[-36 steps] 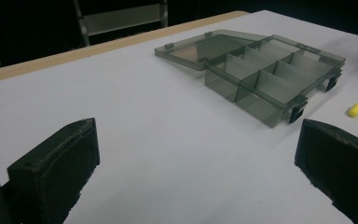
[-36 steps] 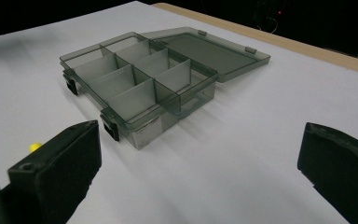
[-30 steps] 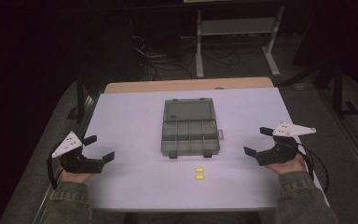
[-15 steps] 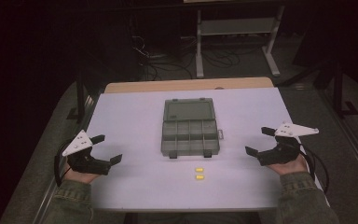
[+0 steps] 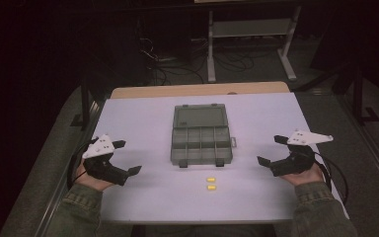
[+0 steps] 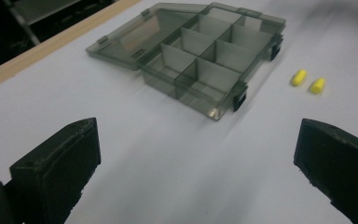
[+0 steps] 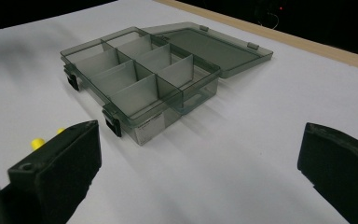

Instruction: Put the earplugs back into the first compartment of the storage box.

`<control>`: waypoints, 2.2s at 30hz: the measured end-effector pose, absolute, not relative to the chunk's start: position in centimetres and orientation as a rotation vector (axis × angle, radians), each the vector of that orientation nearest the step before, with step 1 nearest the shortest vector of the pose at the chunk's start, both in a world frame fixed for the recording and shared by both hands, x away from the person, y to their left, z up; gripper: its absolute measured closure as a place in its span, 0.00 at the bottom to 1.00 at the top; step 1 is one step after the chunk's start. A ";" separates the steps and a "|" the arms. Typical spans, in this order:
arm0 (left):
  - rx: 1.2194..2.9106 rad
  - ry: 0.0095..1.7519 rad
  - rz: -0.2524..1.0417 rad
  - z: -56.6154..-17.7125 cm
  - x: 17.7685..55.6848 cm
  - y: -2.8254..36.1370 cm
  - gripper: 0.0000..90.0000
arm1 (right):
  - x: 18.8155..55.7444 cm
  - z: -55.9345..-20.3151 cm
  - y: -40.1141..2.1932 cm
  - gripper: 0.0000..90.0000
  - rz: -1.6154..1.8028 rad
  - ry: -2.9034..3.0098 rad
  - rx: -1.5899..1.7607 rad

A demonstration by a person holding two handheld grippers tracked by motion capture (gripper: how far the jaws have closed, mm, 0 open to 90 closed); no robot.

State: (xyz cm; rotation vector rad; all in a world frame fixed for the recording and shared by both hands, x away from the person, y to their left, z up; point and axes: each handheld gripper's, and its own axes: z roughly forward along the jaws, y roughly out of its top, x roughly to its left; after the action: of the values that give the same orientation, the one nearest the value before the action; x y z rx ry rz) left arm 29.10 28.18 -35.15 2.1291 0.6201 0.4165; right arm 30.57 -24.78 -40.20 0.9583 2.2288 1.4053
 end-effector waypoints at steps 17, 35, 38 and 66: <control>2.246 0.447 0.333 -33.9 30.1 22.4 0.00 | 30.5 -40.1 -24.8 0.00 1.408 2.228 0.951; 2.324 0.288 0.234 -34.7 30.4 16.8 0.00 | 30.5 -40.0 -24.9 0.00 1.405 2.221 0.940; 2.345 0.262 0.212 -35.0 30.4 15.8 0.00 | 30.5 -40.0 -24.8 0.00 1.402 2.222 0.940; 2.454 0.063 0.012 -38.4 29.9 8.9 0.21 | 30.4 -40.0 -24.7 0.00 1.393 2.228 0.925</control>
State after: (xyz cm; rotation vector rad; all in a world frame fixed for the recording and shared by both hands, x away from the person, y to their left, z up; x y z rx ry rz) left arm 29.91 8.93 -38.36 2.4540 0.0625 0.0124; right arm 30.42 -24.68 -39.96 0.9254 2.2277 1.3934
